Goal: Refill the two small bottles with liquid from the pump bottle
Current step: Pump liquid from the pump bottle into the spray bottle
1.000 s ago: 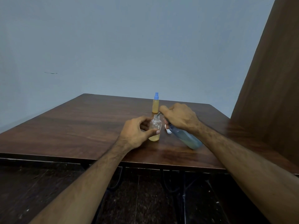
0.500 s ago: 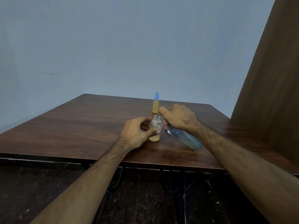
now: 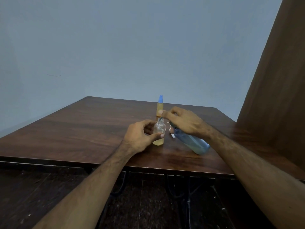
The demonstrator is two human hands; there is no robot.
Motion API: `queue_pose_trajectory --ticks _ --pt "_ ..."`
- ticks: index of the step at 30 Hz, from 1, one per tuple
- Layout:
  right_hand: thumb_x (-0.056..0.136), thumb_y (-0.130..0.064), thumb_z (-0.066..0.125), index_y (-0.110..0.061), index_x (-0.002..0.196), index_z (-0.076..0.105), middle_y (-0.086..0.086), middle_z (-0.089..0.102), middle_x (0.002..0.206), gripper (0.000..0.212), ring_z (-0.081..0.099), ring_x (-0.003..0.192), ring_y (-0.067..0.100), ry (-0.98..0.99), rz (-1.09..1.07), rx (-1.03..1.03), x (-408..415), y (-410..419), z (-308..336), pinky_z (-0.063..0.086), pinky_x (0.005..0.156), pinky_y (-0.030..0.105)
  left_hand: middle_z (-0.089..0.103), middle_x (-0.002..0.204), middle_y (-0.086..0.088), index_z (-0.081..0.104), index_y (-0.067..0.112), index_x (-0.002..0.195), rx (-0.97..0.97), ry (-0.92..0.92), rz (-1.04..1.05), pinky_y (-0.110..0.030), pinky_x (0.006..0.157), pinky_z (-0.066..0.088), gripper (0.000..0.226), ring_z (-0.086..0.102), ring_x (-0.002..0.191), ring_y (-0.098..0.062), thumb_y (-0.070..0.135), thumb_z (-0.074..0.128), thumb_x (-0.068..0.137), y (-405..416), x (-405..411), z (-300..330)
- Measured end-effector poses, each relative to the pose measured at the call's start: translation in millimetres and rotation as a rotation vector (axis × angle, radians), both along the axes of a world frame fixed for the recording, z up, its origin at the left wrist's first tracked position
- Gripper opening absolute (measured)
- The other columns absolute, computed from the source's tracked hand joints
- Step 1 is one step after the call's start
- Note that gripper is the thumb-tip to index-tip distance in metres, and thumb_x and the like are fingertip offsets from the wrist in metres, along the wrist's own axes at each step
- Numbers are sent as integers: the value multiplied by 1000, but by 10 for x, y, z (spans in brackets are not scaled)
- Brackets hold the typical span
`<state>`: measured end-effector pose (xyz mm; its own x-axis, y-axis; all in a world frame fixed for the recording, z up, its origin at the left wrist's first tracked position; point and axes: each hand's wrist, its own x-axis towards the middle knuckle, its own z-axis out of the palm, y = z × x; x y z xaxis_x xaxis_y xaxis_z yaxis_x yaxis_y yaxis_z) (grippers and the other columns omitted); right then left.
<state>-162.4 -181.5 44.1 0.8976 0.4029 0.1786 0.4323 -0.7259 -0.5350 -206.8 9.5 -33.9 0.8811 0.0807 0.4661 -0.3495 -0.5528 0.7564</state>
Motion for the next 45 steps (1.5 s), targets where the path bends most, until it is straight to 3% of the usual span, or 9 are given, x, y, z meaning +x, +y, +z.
queue_pose_trajectory --ticks 4,9,23,26,29,34,38,42,45 --pt "89 -53 79 -34 114 58 3 77 93 38 72 86 21 30 124 35 43 -105 -28 57 95 49 73 100 8 71 24 121 -10 -6 2 -5 71 49 52 68 89 -2 42 87 74 -3 0 3" --pt "99 -24 76 -42 133 50 3 72 98 46 71 88 29 -106 315 96 49 -265 -78 55 89 39 73 97 11 72 25 119 -23 -15 1 -6 71 50 52 67 85 1 42 88 73 -9 0 -3" --pt "104 -35 69 -39 148 50 -27 61 107 48 61 97 -8 -233 398 -108 70 -280 -111 43 84 17 73 104 12 68 24 126 -10 -17 -7 -9 76 54 62 68 89 3 48 87 72 14 18 -27" --pt "94 -25 76 -37 150 47 -19 58 129 64 58 111 0 -222 423 -149 97 -294 -91 42 92 18 73 106 12 68 24 128 4 -14 -5 -10 78 54 64 68 91 3 48 87 72 14 23 -37" --pt "92 -19 74 -38 151 42 -27 54 114 71 59 99 0 -229 431 -184 99 -289 -88 42 84 19 72 104 14 67 25 127 -9 -12 -3 -6 74 51 63 66 89 7 48 87 72 18 37 -29" --pt "91 -47 77 -54 162 21 -8 57 134 91 58 114 16 -325 374 -327 41 -354 -90 51 96 38 73 102 14 68 29 124 -31 -2 -8 -11 77 54 58 67 89 5 47 87 72 17 27 -30" --pt "91 -62 72 -63 161 -11 -8 50 125 109 57 104 19 -385 292 -509 7 -392 -85 51 85 36 74 102 14 70 29 123 -32 -7 -10 -16 81 57 55 68 89 3 45 87 73 10 33 -34" --pt "93 -52 71 -60 164 8 -11 64 138 95 63 108 19 -464 278 -407 21 -386 -127 56 92 41 74 104 13 69 26 126 -30 -9 -10 -20 83 58 57 69 91 0 45 86 74 11 36 -35" --pt "91 -53 71 -59 157 19 -11 67 107 84 60 90 18 -459 260 -359 49 -355 -157 54 81 38 73 106 12 68 26 127 -19 -7 -13 -22 85 58 58 69 92 0 46 85 75 15 38 -32"
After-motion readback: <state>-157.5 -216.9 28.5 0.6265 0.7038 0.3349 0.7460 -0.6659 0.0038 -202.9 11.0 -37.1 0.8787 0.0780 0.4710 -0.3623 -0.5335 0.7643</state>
